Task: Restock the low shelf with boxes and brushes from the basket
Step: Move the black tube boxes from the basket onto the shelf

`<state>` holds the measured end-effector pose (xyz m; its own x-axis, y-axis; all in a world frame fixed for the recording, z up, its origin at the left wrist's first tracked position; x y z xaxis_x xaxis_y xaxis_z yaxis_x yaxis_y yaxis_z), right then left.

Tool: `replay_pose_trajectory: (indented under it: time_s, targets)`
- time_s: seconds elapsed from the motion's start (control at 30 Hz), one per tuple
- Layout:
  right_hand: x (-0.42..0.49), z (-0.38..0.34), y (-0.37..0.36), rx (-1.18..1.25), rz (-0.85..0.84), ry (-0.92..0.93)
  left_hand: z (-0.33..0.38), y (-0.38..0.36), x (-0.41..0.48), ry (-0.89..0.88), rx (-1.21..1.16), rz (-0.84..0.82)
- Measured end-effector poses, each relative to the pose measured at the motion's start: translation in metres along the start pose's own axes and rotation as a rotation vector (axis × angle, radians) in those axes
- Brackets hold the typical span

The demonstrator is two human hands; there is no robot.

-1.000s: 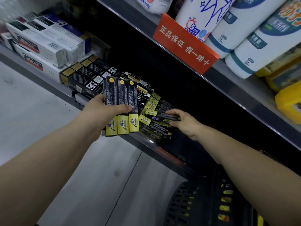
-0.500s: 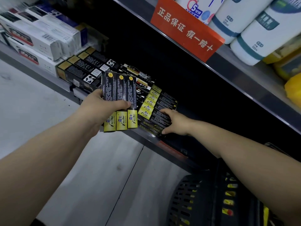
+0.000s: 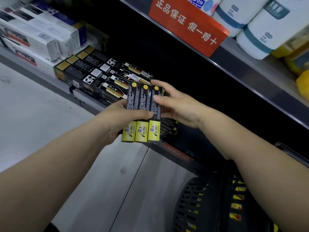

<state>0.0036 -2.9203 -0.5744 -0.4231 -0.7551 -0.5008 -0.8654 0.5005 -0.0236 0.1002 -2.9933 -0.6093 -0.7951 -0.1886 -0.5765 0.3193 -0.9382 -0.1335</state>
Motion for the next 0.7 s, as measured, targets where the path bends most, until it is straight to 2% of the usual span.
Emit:
replay_pose_trajectory:
  time_s: [0.1,0.27,0.37,0.5,0.6,0.7]
  targets:
    - [-0.005,-0.001,0.019,-0.007,0.079,-0.024,-0.001,-0.003,0.002,0.004,-0.013,-0.004]
    - [-0.021,0.001,0.104,0.235,0.577,0.042,-0.008,0.022,0.008,0.016,-0.069,0.223]
    - [-0.024,0.016,0.130,0.317,0.713,0.036,-0.009,0.026,0.009,0.017,-0.066,0.259]
    - [-0.009,0.040,0.135,0.157,0.695,-0.035,-0.011,0.023,0.007,0.020,-0.026,0.255]
    - [0.002,0.065,0.129,0.022,0.634,-0.174,-0.011,0.022,0.007,0.022,-0.016,0.249]
    - [0.007,0.081,0.119,-0.230,0.525,-0.312,-0.011,0.022,0.008,0.017,-0.001,0.243]
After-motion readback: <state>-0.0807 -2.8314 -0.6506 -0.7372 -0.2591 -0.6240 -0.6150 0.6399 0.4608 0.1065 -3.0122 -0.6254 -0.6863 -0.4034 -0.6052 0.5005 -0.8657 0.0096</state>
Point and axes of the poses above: each hand's wrist, its own x-axis towards the middle knuckle, its own y-axis out of the back of the hand, z = x × y, the point moved 10 cm from there along x, towards the middle knuckle, and after that the axes turned 8 degrees about x, right-handed, at the moved point
